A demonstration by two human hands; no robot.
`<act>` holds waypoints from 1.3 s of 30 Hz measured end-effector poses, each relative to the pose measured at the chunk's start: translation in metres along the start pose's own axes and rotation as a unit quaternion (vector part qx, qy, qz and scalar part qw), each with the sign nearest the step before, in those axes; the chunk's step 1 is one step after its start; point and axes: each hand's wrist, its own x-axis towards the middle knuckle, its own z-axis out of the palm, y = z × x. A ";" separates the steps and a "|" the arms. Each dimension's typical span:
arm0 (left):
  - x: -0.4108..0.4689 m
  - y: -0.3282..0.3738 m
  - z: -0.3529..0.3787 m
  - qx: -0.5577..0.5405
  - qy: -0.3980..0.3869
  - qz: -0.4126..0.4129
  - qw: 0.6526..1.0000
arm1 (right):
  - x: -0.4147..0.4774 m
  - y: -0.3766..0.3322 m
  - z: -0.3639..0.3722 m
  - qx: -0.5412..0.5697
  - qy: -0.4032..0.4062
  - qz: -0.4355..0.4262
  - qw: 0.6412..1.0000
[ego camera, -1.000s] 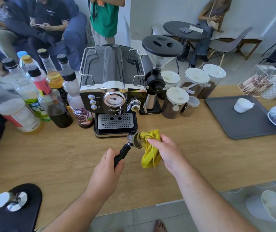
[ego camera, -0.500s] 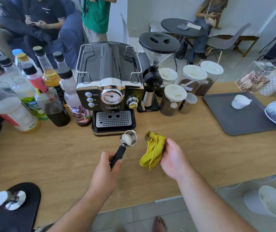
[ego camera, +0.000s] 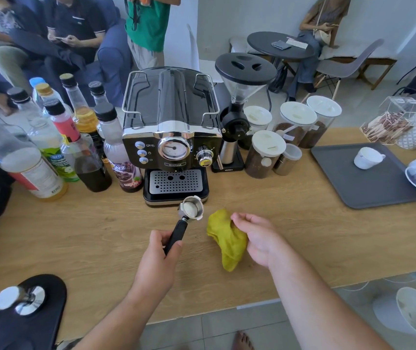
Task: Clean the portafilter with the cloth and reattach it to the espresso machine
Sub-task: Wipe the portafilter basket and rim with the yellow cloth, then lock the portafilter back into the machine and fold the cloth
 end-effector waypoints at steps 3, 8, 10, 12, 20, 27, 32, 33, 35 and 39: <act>0.002 -0.003 0.002 -0.014 -0.003 -0.004 1.000 | -0.002 -0.001 -0.002 -0.028 -0.044 0.006 0.999; 0.005 -0.008 0.005 -0.038 0.004 -0.012 0.999 | -0.003 -0.004 0.007 -0.100 -0.064 -0.020 0.993; 0.006 -0.010 0.005 -0.046 0.008 -0.011 0.999 | -0.001 -0.004 0.012 -0.150 -0.061 -0.032 0.986; 0.008 -0.013 0.004 -0.053 0.010 -0.011 0.998 | 0.002 -0.002 0.014 -0.207 -0.053 -0.048 0.976; 0.008 -0.018 0.001 -0.080 0.018 -0.016 0.996 | 0.012 -0.004 0.011 -0.262 -0.060 -0.045 0.962; 0.007 -0.020 0.001 -0.121 0.007 -0.030 0.992 | 0.016 -0.002 0.018 -0.309 -0.048 -0.115 0.943; 0.014 -0.018 -0.001 -0.119 0.011 -0.031 0.992 | 0.009 -0.004 0.031 -0.343 -0.068 -0.162 0.923; 0.018 -0.017 -0.003 -0.106 0.016 -0.029 0.994 | 0.008 -0.003 0.032 -0.351 -0.069 -0.164 0.919; 0.029 -0.012 -0.008 -0.070 0.025 -0.019 0.997 | 0.007 -0.003 0.033 -0.364 -0.070 -0.165 0.914; 0.054 -0.001 -0.024 0.035 0.018 0.012 0.999 | 0.005 -0.006 0.033 -0.379 -0.070 -0.164 0.908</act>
